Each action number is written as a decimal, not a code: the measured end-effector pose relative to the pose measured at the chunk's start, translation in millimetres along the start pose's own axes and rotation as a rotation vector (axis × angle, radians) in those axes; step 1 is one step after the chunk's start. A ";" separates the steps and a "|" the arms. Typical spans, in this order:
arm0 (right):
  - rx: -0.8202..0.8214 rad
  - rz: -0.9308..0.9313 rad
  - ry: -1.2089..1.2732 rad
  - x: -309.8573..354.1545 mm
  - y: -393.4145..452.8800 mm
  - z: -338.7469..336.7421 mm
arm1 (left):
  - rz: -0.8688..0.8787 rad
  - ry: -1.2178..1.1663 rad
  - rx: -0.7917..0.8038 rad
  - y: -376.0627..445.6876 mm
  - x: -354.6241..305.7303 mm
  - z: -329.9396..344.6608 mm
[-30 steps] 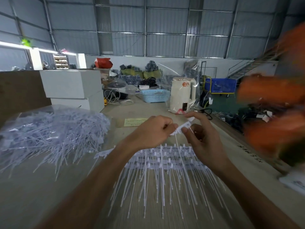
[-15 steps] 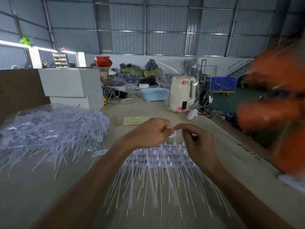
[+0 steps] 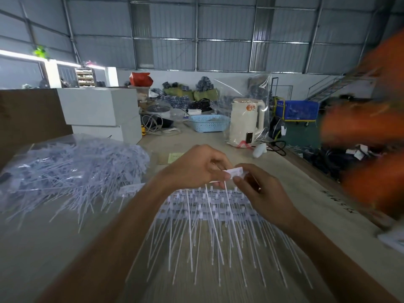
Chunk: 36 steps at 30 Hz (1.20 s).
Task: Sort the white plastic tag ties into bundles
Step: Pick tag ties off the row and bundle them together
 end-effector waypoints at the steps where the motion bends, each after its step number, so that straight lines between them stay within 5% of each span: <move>1: 0.001 -0.009 0.028 1.3 -0.2 -0.2 | 0.009 0.004 0.005 0.2 0.6 -0.1; 11: -0.027 0.152 0.374 -2.1 2.0 -7.7 | -0.069 0.207 -0.127 6.3 14.0 -5.0; 20: -0.034 0.241 0.680 -7.2 1.1 0.2 | -0.130 -0.034 0.016 1.8 9.5 10.5; 36: -0.087 -0.456 -0.247 32.5 -3.8 -11.3 | -0.333 -0.280 0.052 -6.2 20.0 7.8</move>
Point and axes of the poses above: each hand's wrist, its own y-axis towards the middle knuckle, its own z-axis out of the palm, x = y × z, the point moved 6 cm from there along y, towards the middle knuckle
